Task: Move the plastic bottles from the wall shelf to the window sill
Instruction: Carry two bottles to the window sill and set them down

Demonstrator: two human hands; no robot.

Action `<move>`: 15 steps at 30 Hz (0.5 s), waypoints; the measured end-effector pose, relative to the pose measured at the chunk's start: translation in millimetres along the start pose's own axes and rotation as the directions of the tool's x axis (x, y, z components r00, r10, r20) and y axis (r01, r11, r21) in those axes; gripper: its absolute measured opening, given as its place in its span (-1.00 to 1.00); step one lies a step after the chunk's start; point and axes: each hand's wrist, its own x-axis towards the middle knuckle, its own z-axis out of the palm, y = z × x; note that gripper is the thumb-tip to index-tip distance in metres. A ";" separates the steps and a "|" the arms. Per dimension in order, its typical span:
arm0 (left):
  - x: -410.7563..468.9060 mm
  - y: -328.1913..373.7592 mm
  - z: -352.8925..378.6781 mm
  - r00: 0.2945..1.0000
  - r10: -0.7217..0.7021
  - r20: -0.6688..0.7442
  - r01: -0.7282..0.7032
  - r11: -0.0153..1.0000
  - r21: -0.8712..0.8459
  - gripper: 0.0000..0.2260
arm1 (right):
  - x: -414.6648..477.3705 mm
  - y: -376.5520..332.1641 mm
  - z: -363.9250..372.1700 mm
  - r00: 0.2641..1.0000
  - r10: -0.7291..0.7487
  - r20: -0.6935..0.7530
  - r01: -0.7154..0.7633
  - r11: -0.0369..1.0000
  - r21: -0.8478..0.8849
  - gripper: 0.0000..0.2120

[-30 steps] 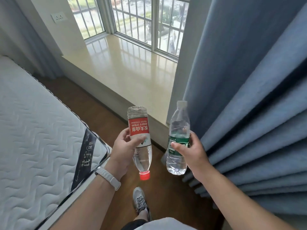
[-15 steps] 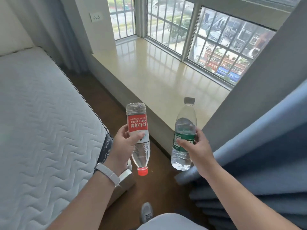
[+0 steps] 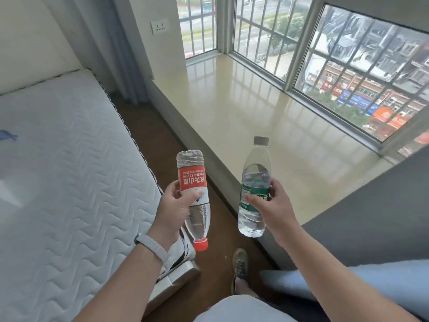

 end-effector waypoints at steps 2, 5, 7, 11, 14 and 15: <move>20.5 11.8 10.8 1.000 -0.001 -0.026 0.001 1.000 0.006 -0.58 | 28.2 -9.6 -0.3 1.000 -0.011 0.028 0.011 1.000 -0.009 -0.57; 49.8 33.3 29.5 1.000 0.011 -0.019 -0.010 0.999 0.033 -0.52 | 69.7 -25.9 -5.8 0.998 -0.038 0.056 0.038 0.999 0.001 -0.57; 66.6 47.7 41.9 1.000 0.024 -0.008 -0.024 0.999 0.042 -0.50 | 97.6 -35.9 -10.7 0.996 -0.047 0.075 0.045 0.999 0.023 -0.58; 91.3 67.1 62.0 0.997 0.067 -0.029 -0.066 0.997 0.035 -0.60 | 138.9 -54.5 -15.4 0.992 -0.061 0.106 0.058 0.998 0.036 -0.58; 104.9 76.0 66.9 0.996 0.074 -0.057 -0.071 0.996 0.051 -0.58 | 153.0 -62.6 -14.9 0.989 -0.064 0.133 0.057 0.997 0.055 -0.60; 110.2 80.5 68.0 0.995 0.082 -0.063 -0.078 0.995 0.055 -0.60 | 158.9 -65.6 -14.6 0.988 -0.065 0.139 0.058 0.997 0.057 -0.60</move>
